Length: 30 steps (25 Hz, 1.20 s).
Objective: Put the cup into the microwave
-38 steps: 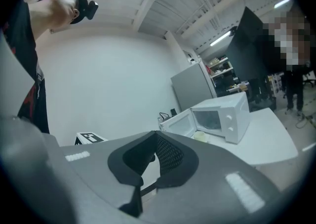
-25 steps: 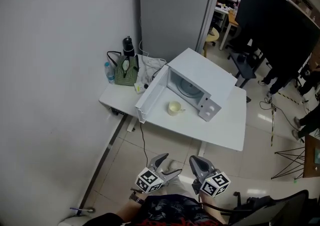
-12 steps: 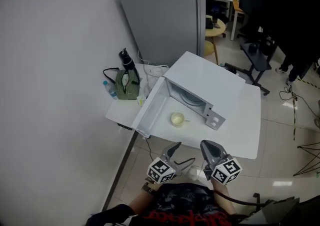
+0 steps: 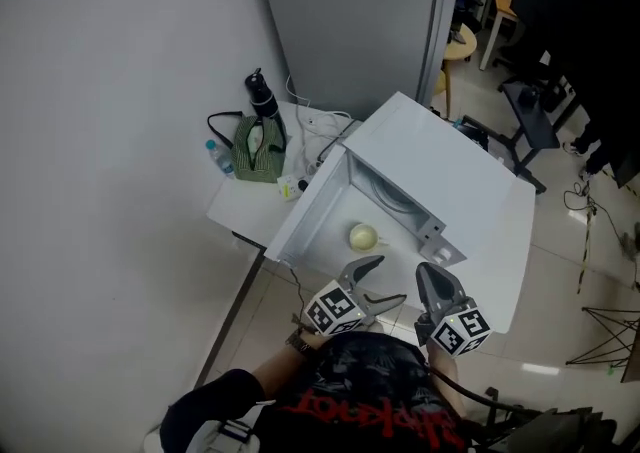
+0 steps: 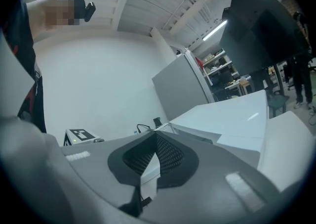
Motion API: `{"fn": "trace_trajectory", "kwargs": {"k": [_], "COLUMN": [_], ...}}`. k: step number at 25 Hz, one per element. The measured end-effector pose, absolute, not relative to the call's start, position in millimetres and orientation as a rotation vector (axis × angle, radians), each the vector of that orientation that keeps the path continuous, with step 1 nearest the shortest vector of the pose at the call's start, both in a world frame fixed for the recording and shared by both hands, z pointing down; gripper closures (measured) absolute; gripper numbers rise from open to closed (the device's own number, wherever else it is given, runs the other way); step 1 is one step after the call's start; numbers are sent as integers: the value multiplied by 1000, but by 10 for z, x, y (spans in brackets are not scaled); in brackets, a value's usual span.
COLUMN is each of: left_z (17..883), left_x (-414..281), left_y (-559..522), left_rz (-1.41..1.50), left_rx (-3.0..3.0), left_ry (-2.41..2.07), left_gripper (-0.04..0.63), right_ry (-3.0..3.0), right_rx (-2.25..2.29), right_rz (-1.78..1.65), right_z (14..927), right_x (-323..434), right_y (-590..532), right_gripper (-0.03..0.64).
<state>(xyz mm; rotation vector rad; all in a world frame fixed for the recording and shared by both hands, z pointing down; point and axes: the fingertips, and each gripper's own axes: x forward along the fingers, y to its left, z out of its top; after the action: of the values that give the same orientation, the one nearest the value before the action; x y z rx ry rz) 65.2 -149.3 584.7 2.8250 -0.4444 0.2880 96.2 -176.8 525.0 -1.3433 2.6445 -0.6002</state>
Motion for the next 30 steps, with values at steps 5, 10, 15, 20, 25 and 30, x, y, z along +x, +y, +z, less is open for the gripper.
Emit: {"fn": "trace_trajectory", "kwargs": {"k": [5, 10, 15, 20, 25, 30], "left_z": [5731, 6052, 7118, 8061, 8523, 8536], "left_x": [478, 44, -310, -283, -127, 118], "left_y": [-1941, -2312, -2435, -2438, -2733, -2959], "left_rz": [258, 260, 451, 634, 723, 724], "left_rx": [2917, 2831, 2596, 2459, 2454, 2531], "left_ry": [-474, -783, -850, -750, -791, -741], "left_gripper": [172, 159, 130, 127, 127, 135], "right_ry": [2701, 2726, 2747, 2720, 2675, 2583], "right_rx": [-1335, -1343, -1341, -1423, -1548, -1697], "right_rz": [-557, -570, -591, -603, -616, -664], "right_z": [5162, 5205, 5241, 5266, 5267, 5335], "right_x": [704, 599, 502, 615, 813, 1065], "right_y": [-2150, -2388, -2469, -2466, -2368, -2179], "right_gripper": [617, 617, 617, 617, 617, 617]}}
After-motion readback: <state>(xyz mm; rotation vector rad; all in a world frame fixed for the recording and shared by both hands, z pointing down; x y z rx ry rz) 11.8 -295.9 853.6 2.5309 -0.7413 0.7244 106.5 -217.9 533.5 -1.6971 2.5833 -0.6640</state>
